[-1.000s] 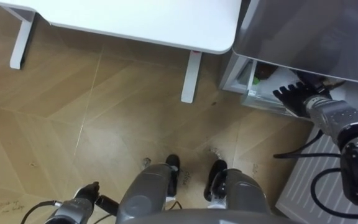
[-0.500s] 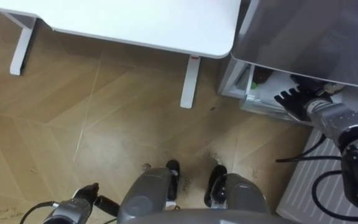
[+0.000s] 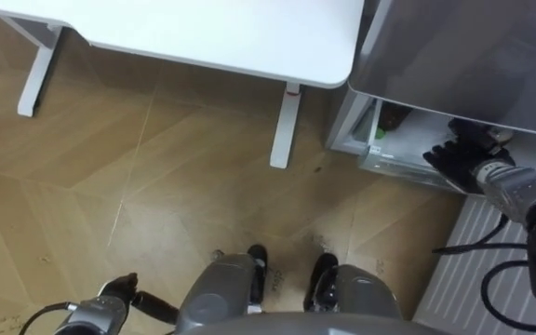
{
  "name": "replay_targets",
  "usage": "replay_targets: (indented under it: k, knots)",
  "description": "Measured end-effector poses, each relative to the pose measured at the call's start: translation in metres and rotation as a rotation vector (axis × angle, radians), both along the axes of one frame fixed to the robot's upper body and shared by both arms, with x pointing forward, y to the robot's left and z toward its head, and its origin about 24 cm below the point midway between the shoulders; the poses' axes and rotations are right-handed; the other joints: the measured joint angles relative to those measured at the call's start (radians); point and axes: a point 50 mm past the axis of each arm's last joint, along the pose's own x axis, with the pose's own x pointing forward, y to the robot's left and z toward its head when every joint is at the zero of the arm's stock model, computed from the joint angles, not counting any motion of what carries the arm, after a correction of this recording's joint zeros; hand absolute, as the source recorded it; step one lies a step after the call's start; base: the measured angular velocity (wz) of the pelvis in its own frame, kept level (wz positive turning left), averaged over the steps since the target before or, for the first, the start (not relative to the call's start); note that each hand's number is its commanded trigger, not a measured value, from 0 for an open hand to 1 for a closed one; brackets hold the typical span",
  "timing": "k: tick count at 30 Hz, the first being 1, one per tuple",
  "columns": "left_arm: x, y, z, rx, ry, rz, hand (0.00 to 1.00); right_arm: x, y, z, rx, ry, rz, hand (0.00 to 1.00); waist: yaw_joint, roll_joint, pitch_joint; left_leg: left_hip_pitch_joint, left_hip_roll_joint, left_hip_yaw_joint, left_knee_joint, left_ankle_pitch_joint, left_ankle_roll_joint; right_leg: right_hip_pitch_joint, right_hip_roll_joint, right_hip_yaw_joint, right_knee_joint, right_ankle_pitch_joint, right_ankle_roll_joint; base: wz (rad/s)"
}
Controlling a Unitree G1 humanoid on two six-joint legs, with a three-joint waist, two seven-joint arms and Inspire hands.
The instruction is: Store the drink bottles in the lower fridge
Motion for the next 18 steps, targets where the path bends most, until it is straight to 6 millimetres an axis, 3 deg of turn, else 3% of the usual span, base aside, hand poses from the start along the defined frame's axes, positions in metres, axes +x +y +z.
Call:
replay_targets:
  k: [5,9,15,18]
  knots:
    - [-0.003,0.001,0.0,-0.017,0.002,0.017,0.0,-0.008,-0.003,-0.005,0.017,0.022,-0.033,0.0,-0.021,0.005,-0.0087,0.028,0.002,-0.001,-0.002,0.0,0.0,0.038,0.002,-0.004,-0.016,0.002,0.002,0.03]
    - [-0.006,0.007,0.001,-0.004,-0.015,0.054,0.0,-0.028,-0.019,-0.01,0.016,0.022,-0.092,0.0,-0.04,0.006,-0.0182,0.075,0.009,0.002,-0.017,-0.001,0.001,0.092,0.018,0.002,-0.052,0.011,0.006,-0.05]
    - [-0.013,0.012,0.002,0.032,-0.027,0.086,0.0,-0.058,-0.028,-0.025,-0.002,0.038,-0.117,0.0,-0.055,-0.012,-0.0419,0.208,0.032,0.029,-0.105,0.0,-0.002,0.225,0.05,0.012,-0.159,0.043,0.004,-0.15]
    - [-0.022,0.015,0.001,0.048,-0.022,0.11,0.0,-0.075,-0.031,-0.032,0.013,0.045,-0.151,0.0,-0.075,-0.027,-0.0456,0.271,0.033,0.034,-0.147,0.003,-0.007,0.284,0.06,0.025,-0.191,0.043,0.006,-0.05]
